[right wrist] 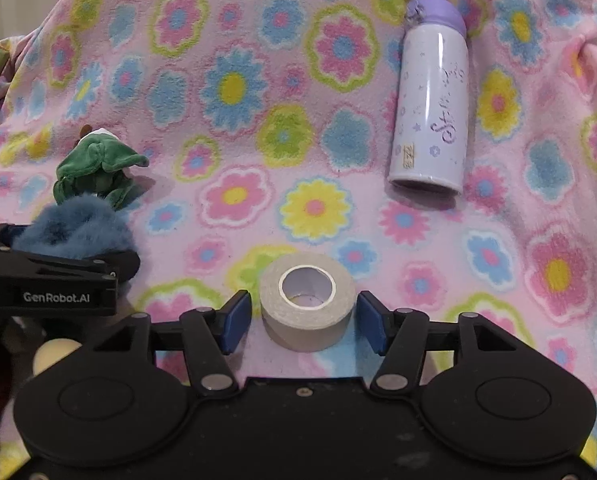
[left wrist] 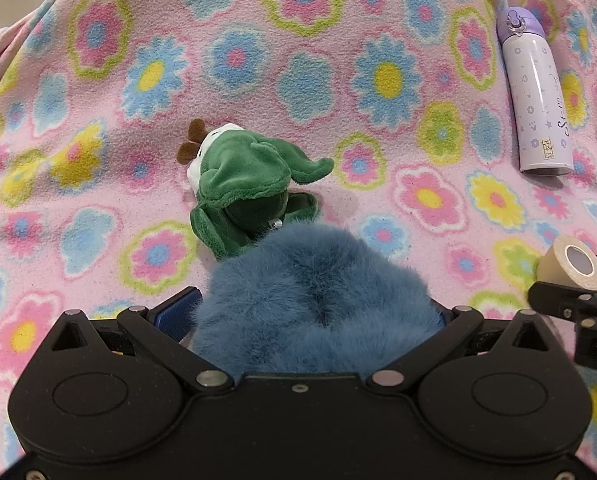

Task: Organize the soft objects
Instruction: 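Grasp the beige tape roll with the right tool while the left tool holds the blue plush, then carry the blue plush and beige tape roll over the woven basket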

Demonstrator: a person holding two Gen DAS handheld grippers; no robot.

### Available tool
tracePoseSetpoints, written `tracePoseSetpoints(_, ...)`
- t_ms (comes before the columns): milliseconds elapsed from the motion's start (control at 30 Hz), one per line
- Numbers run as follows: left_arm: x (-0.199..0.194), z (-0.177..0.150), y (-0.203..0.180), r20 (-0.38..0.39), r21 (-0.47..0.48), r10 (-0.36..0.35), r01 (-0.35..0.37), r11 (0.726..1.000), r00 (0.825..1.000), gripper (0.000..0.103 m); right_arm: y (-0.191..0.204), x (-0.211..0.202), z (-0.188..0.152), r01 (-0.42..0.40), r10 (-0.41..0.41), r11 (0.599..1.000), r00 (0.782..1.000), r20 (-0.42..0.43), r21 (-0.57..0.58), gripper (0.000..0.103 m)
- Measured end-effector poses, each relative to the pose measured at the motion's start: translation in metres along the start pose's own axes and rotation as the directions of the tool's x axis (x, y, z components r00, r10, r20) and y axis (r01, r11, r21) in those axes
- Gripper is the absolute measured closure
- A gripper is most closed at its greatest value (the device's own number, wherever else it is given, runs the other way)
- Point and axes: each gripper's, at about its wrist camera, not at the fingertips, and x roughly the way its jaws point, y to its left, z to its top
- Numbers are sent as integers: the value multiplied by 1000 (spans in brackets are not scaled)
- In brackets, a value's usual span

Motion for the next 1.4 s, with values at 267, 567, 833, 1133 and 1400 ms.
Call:
tracePoseSetpoints(267,0,0,0,0,0,0,0,1000,1000,2,-5,10,2,-32,32,999,1000,1,25,28)
tracePoseSetpoints(567,0,0,0,-1,-1,-2,2,1000,1000,2,-4,19,0,-131,131,991,991,-9,3,0)
tracePoseSetpoints(833,2,0,0,-5,2,-5,5,1000,1000,2,-5,19,-2,-137,137,991,991,6,10,0)
tracePoseSetpoints(1133,1,0,0,-4,2,-5,5,1000,1000,2,-10,18,-3,-156,155,987,988,24,34,0)
tracePoseSetpoints(1400,1,0,0,-4,1,-4,4,1000,1000,2,-9,19,-3,-153,151,988,988,29,38,0)
